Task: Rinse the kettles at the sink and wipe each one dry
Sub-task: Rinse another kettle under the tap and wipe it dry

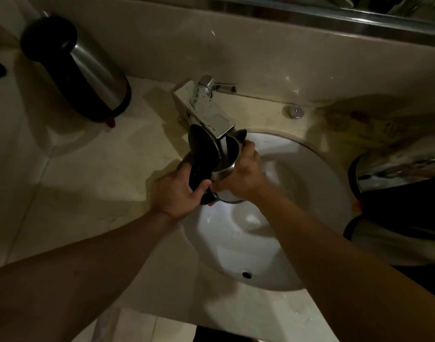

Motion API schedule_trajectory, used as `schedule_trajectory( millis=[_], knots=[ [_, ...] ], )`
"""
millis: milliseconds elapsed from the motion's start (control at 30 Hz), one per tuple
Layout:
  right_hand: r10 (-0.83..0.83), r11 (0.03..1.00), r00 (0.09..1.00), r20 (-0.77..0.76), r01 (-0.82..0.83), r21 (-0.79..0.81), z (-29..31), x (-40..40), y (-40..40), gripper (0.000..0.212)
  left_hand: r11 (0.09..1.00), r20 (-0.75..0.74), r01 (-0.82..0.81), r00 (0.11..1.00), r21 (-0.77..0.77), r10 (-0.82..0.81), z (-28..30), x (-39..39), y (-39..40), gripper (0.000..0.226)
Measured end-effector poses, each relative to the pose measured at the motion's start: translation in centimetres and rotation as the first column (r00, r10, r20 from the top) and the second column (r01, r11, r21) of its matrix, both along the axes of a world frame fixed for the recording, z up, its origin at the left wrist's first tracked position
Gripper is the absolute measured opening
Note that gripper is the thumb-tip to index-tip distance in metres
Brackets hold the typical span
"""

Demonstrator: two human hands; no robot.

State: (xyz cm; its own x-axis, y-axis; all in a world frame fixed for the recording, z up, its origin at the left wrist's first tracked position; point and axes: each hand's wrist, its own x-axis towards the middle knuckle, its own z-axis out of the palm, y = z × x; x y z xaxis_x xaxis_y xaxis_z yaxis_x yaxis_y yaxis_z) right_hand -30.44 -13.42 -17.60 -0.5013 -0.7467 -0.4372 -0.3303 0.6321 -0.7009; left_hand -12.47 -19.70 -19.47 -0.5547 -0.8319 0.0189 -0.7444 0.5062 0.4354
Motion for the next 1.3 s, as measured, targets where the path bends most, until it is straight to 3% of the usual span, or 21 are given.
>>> schedule_trajectory(
  millis=[400, 1300],
  knots=[
    [0.006, 1.000, 1.000, -0.027, -0.007, -0.024, -0.3, 0.1, 0.3, 0.116, 1.000, 0.004, 0.013, 1.000, -0.006, -0.013, 0.3, -0.2, 0.1, 0.060],
    [-0.013, 1.000, 1.000, 0.012, 0.013, 0.006, 0.6, 0.2, 0.7, 0.123, 0.997, 0.028, 0.034, 0.999, -0.063, -0.032, 0.8, -0.3, 0.0, 0.045]
  ],
)
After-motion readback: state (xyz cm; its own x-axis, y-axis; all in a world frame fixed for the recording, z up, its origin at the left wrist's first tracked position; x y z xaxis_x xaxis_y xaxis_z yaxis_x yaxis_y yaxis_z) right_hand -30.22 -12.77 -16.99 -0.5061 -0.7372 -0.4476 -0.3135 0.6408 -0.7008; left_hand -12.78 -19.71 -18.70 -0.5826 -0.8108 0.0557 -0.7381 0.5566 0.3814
